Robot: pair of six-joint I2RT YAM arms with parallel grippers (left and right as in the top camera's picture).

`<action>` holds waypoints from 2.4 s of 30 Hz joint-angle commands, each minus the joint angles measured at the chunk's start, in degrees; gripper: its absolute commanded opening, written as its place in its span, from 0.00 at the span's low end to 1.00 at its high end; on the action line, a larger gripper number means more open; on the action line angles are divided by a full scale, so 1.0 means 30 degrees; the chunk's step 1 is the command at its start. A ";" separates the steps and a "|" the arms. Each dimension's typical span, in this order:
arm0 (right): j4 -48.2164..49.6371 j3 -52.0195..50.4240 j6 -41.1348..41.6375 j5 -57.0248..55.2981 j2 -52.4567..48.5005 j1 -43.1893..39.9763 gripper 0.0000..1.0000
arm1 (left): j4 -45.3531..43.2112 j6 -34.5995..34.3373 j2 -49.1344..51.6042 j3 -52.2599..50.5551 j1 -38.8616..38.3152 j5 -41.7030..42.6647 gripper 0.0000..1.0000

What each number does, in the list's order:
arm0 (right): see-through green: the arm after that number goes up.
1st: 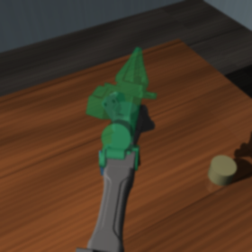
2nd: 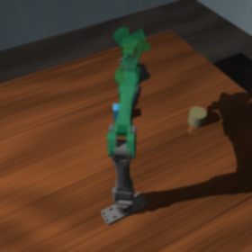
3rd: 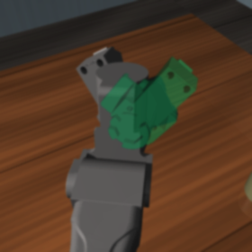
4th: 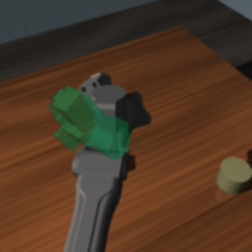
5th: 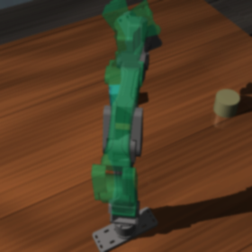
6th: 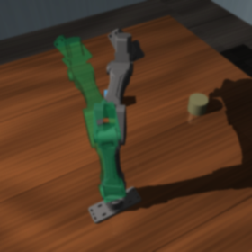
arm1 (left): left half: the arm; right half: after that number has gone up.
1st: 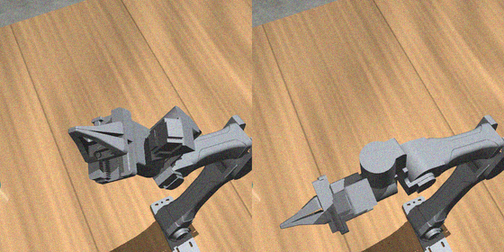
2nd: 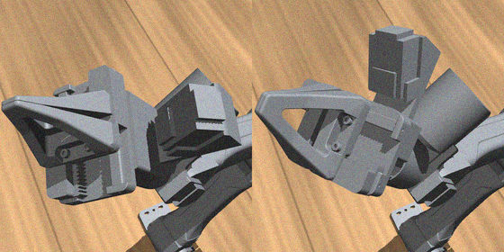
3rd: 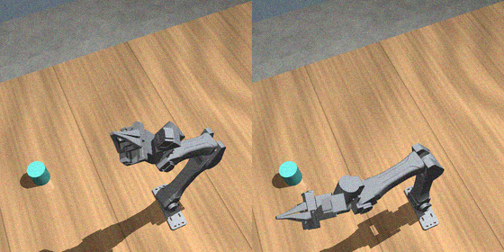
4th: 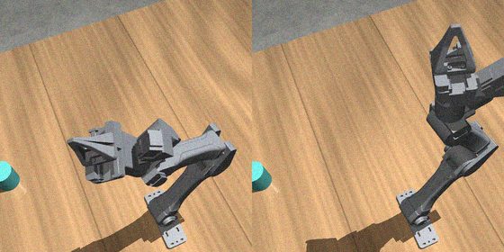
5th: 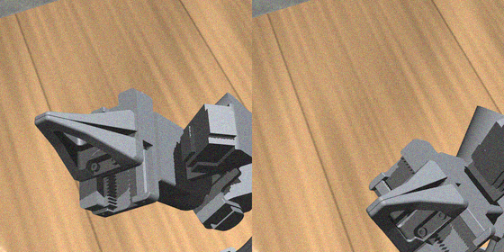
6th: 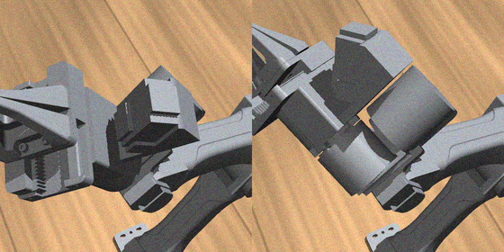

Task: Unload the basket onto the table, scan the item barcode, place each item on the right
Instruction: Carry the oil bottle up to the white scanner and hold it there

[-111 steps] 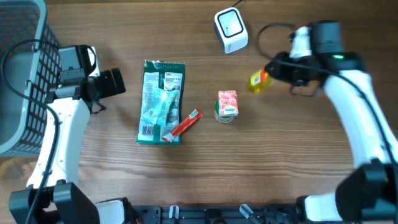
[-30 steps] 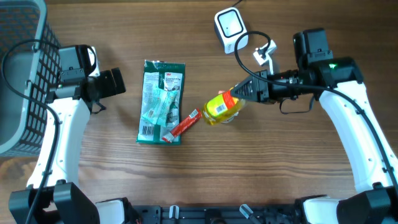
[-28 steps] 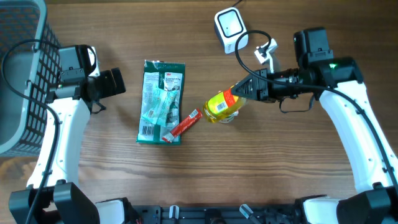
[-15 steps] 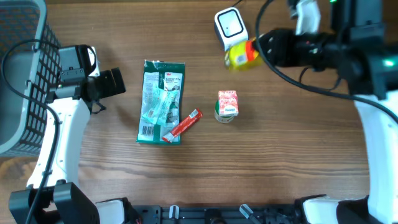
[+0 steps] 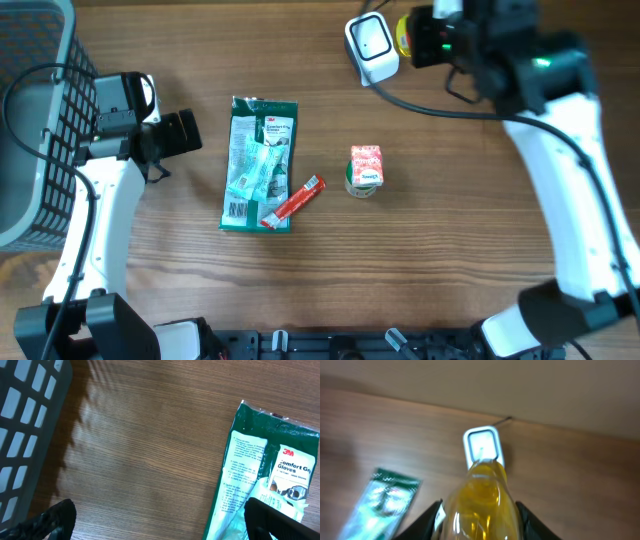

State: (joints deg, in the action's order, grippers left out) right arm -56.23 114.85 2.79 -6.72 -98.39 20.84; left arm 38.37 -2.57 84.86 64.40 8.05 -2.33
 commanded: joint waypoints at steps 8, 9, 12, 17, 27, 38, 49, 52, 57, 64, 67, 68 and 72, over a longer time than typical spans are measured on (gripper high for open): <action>0.4626 0.0321 -0.8094 -1.0601 -0.5107 0.3009 0.05 | -0.0044 0.0284 0.0073 0.0087 0.0073 -0.0182 1.00; 0.5151 0.0321 -0.8437 -1.0819 -0.5581 0.3126 0.05 | -0.0044 0.0284 0.0073 0.0087 0.0073 -0.0182 1.00; 0.6601 0.0321 -0.8801 -1.1395 -0.6914 0.3351 0.04 | -0.0051 0.0284 0.0073 0.0087 0.0073 -0.0182 1.00; 0.8881 0.0321 -0.8961 -1.3551 -0.9304 0.3410 0.05 | -0.0044 0.0284 0.0073 0.0087 0.0073 -0.0182 1.00; 1.1788 0.0313 -1.3398 -1.5460 -1.1686 0.3468 0.05 | -0.0051 0.0284 0.0073 0.0087 0.0073 -0.0182 1.00; 1.1868 0.0306 -1.1475 -1.3085 -1.1759 0.3519 0.04 | -0.0051 0.0284 0.0073 0.0087 0.0073 -0.0182 1.00; 1.1890 0.0168 -1.1504 -1.3078 -1.1766 0.3483 0.05 | -0.0044 0.0277 0.0073 0.0087 0.0073 -0.0182 1.00; 1.1919 -0.0073 -1.1752 -1.3078 -1.1766 0.3475 0.05 | -0.0044 0.0284 0.0073 0.0087 0.0073 -0.0182 1.00; 1.2014 -0.0066 -1.1446 -1.4273 -1.1446 0.3446 0.10 | -0.0051 0.0284 0.0073 0.0087 0.0073 -0.0182 1.00; 0.9544 -0.0066 -1.0069 -1.6327 -0.8502 0.3410 0.08 | -0.0044 0.0284 0.0073 0.0087 0.0073 -0.0182 1.00; 0.7672 -0.0066 -0.7752 -1.6218 -0.6710 0.3242 0.10 | -0.0044 0.0284 0.0073 0.0087 0.0073 -0.0182 1.00; 0.6783 -0.0066 -0.6863 -1.5883 -0.6084 0.3133 0.10 | -0.0044 0.0284 0.0073 0.0087 0.0073 -0.0182 1.00; 0.3045 -0.0066 -0.3038 -1.3486 -0.3657 0.2339 0.11 | -0.0044 0.0284 0.0073 0.0087 0.0073 -0.0182 1.00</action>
State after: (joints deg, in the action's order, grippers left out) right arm -42.85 113.86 -19.25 -50.22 -117.69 30.28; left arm 38.37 -2.59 84.86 64.40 8.05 -2.33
